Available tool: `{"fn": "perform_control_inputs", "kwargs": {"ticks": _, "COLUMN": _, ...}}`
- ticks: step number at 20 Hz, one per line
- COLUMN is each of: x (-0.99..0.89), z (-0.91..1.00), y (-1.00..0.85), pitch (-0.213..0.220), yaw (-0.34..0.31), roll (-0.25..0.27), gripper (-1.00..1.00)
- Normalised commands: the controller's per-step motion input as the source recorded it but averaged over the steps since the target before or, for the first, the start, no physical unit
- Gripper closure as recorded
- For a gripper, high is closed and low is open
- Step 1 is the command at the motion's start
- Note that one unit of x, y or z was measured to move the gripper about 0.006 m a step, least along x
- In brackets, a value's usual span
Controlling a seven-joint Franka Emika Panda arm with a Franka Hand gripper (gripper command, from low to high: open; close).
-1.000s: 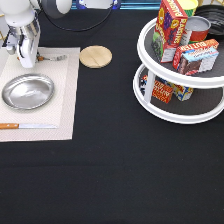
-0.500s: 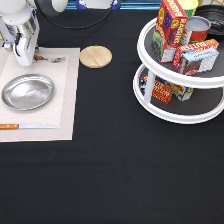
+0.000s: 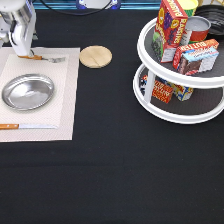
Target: Arrange plate and fork
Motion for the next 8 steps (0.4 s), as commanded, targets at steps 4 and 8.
{"fn": "perform_control_inputs", "kwargs": {"ticks": 4, "x": 0.08, "z": 0.25, "y": 0.05, "pitch": 0.039, "yaw": 0.006, "roll": -0.026, "gripper": -1.00}}
{"fn": "perform_control_inputs", "kwargs": {"ticks": 8, "x": 0.00, "z": 0.00, "y": 0.00, "pitch": 0.000, "yaw": 0.000, "roll": 0.000, "gripper": -1.00}}
